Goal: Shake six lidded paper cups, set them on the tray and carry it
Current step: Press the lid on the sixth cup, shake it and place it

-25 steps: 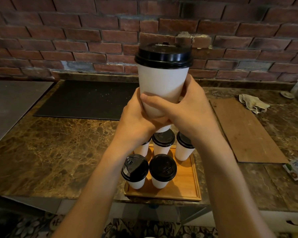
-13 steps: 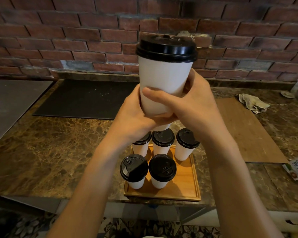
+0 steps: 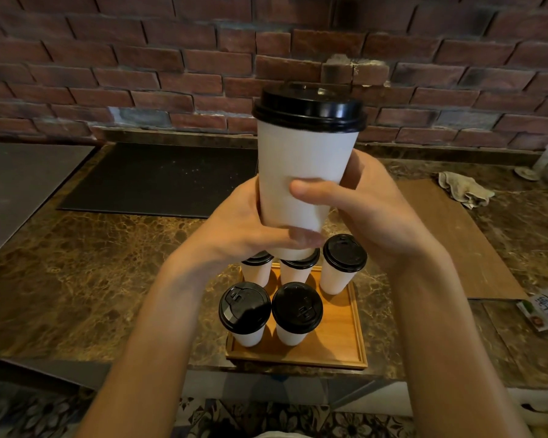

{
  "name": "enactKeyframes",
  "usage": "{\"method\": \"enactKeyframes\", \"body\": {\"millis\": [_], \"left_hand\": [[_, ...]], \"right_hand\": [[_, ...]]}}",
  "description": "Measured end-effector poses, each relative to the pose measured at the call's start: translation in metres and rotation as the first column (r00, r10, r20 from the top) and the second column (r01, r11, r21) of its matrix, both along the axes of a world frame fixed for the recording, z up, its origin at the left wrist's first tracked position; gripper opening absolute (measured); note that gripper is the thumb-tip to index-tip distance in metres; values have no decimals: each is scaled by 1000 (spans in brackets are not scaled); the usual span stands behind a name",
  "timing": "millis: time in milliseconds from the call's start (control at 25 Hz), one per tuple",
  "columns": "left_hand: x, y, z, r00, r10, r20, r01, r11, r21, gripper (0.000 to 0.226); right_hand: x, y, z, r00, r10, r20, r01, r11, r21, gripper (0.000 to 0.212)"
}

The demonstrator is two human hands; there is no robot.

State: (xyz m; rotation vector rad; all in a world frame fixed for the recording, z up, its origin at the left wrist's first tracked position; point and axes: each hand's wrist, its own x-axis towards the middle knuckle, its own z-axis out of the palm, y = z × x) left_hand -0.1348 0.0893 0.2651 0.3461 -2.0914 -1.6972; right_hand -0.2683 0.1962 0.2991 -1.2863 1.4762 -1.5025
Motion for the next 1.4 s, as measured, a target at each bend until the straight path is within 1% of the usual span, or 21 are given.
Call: {"method": "enactKeyframes", "body": {"millis": [80,160,280,400,520,600,800,880,960,1080,1160,1240,1320,1400], "left_hand": [[-2,1,-2,999,34,-19,-33,999,12,63],[-5,2,-3,996,85,-37,-85,996,3,67],[-12,4,-5,975,213,-60,-216,975,-43,81],[-17,8,-9,960,269,-80,-271,962,-13,90],[-19,10,-9,947,317,-60,-321,941,-109,96],[-19,11,-9,945,323,-46,-326,936,-134,92],[-13,6,-6,959,277,-64,-281,957,-73,77],[-7,2,-4,968,245,-60,-250,963,-96,66],[-2,1,-1,976,210,-59,-214,974,-78,59],[3,1,2,990,125,-71,-127,992,-25,62],[6,0,4,996,49,-68,-50,999,-10,65],[8,0,5,998,-1,-67,1,1000,-4,66],[8,0,4,997,6,-73,-5,1000,7,69],[7,2,2,995,44,-87,-43,999,14,70]], "right_hand": [[1,0,1,999,-33,-40,33,999,7,57],[4,-1,3,992,-92,-86,93,996,11,61],[7,-3,4,971,-193,-144,196,980,10,72],[13,-7,3,950,-278,-145,282,960,4,76],[21,-12,-3,915,-371,-161,369,928,-40,82],[24,-13,-6,898,-406,-171,401,914,-65,83],[17,-9,2,915,-326,-239,317,945,-74,83],[14,-8,6,923,-287,-254,276,958,-79,83],[11,-7,8,932,-257,-255,246,966,-74,83],[6,-6,9,946,-186,-266,175,983,-63,79],[4,-4,8,973,-79,-216,68,996,-60,71],[3,-2,6,985,-4,-173,-7,998,-66,68],[3,-2,5,987,11,-162,-24,997,-74,68],[5,-3,6,985,-5,-171,-10,996,-90,63]]}}
